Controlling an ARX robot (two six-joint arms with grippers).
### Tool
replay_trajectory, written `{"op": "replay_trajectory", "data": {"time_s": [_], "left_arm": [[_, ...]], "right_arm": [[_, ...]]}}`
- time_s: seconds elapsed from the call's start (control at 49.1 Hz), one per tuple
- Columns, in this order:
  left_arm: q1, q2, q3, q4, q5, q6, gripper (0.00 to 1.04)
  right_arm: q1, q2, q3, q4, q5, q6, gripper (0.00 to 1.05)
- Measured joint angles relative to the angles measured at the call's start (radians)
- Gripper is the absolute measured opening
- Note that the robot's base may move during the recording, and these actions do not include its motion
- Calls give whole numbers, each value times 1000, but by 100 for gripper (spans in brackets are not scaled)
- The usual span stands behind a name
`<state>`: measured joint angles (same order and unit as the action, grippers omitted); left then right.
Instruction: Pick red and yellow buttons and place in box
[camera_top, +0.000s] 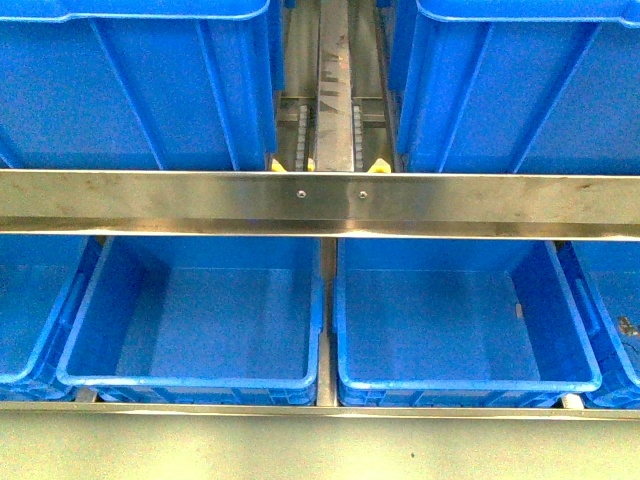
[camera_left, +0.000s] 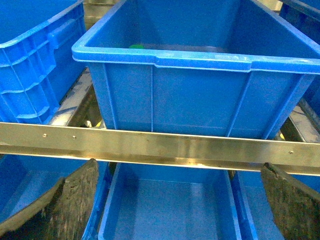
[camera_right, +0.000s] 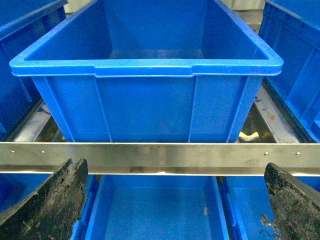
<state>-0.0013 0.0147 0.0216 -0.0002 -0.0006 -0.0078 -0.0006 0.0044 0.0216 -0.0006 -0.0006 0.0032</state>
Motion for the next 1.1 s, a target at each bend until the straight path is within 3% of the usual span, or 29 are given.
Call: {"op": "replay_trajectory", "data": {"time_s": [1.1], "left_arm": [[0, 0, 0, 0, 0, 0, 97]], "right_arm": [[0, 0, 0, 0, 0, 0, 102]]}}
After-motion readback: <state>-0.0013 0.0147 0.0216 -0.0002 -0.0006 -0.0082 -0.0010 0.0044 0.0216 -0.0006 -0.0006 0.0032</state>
